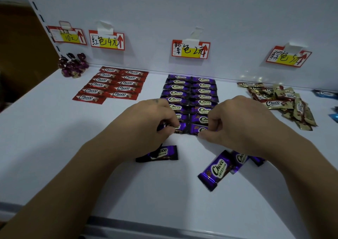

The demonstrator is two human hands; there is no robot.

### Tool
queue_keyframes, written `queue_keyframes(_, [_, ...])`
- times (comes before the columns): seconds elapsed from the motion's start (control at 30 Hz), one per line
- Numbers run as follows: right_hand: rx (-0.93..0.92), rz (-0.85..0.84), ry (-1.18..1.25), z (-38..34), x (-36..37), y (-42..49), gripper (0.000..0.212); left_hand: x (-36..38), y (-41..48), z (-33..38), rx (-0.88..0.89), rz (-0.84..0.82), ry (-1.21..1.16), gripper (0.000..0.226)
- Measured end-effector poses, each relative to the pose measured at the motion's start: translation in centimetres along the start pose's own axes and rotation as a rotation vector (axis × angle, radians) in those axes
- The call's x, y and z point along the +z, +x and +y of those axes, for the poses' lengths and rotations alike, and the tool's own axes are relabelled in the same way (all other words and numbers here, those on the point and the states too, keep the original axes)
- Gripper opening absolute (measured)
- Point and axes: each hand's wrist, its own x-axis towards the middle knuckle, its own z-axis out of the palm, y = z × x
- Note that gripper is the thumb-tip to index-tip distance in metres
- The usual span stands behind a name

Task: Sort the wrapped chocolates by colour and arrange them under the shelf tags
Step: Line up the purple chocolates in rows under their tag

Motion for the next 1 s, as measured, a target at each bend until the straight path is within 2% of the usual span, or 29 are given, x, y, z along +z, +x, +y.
queue_keyframes(0.17, [-0.079, 0.016, 0.061, -0.2, 0.1, 0.1, 0.019, 0.0, 0.0, -0.1, 0.006, -0.007, 0.004, 0.018])
queue_keyframes(0.57, [-0.120, -0.012, 0.060, 0.1, 0.8, 0.5, 0.020, 0.7, 0.1, -0.3, 0.083, 0.031, 0.040, 0.019])
queue_keyframes(0.7, [-0.080, -0.010, 0.065, 0.5, 0.5, 0.3, 0.029, 0.6, -0.1, -0.3, 0.079, 0.048, 0.055, 0.023])
queue_keyframes(0.8, [-0.007, 0.033, 0.094, 1.2, -0.1, 0.1, 0.050, 0.5, -0.1, -0.3, 0.067, 0.098, 0.069, 0.032])
queue_keyframes(0.87, [-0.002, 0.001, 0.067, 1.4, -0.1, 0.1, 0.061, 0.5, -0.1, -0.2, 0.076, 0.080, 0.089, 0.044])
queue_keyframes(1.0, [-0.056, -0.081, 0.035, 1.0, 0.5, 0.2, 0.053, 0.7, -0.1, -0.2, 0.079, -0.010, 0.116, 0.056])
